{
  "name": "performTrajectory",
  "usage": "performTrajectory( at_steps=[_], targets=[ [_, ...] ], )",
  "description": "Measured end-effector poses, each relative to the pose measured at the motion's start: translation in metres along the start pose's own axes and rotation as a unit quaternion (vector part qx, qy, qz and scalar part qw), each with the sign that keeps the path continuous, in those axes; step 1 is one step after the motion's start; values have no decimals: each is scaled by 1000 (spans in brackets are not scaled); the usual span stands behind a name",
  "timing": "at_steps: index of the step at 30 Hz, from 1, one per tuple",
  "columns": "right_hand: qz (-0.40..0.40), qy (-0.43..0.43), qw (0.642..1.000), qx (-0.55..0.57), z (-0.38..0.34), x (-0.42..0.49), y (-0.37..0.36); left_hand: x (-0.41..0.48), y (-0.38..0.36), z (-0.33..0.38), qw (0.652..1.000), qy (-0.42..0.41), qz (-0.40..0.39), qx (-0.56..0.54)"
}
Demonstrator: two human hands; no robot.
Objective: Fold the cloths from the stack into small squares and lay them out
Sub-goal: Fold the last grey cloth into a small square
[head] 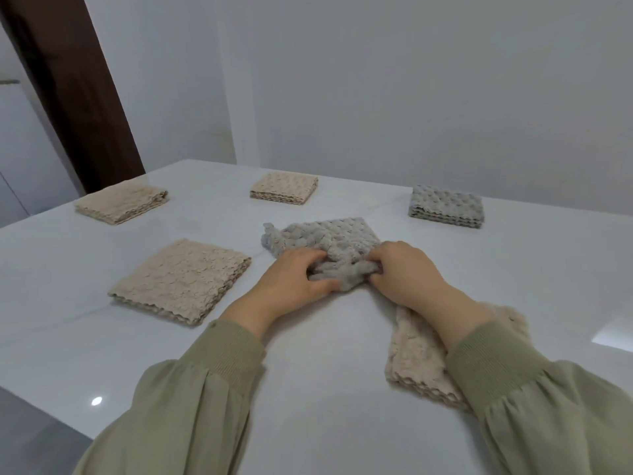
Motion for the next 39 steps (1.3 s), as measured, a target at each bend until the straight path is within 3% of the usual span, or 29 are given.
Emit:
performTrajectory(
  at_steps=[2,4,7,13,16,19,21,23,26,28,30,33,35,37,39],
  targets=[
    [75,-48,994,67,3,0,10,-4,4,6,999,7,16,-28],
    [134,-90,966,201,5,0,24,-6,11,11,997,-3,65,-36],
    [146,-106,931,317,2,2,38,-8,21,21,983,-40,148,-98],
    [57,-133,909,390,0,1,22,-16,31,38,965,-93,232,-84],
    [24,-137,903,407,7,0,21,-15,30,34,968,-31,206,-141],
    [-81,-84,910,398,7,-2,22,-12,29,28,961,29,202,-187],
    [-150,-60,922,353,6,-5,21,-11,29,17,951,97,207,-206],
    [-154,-35,954,254,10,-5,19,-10,31,5,941,159,223,-197],
    [-108,-36,978,173,16,-2,17,-13,38,-5,906,231,251,-251],
    [-84,-29,973,215,16,0,22,-16,42,-5,851,240,215,-416],
    [-113,-17,956,269,11,-4,34,-15,48,-5,807,215,141,-531],
    [-154,-30,933,324,1,-12,48,-16,55,-16,852,233,102,-457],
    [-71,-65,944,315,7,-5,41,-16,57,-21,886,257,150,-356],
    [-20,-102,970,220,12,-1,22,-15,57,-22,938,254,184,-146],
    [-25,-120,988,96,19,0,2,-14,49,-19,956,238,148,82]
  ],
)
Point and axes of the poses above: each hand's wrist, its own x-axis towards the middle knuckle, its own y-axis out of the back of the hand, z = x × y, the point moved 5 cm from there along x, towards the middle knuckle, and after that the axes turned 3 degrees about z, right-handed, at the moved point
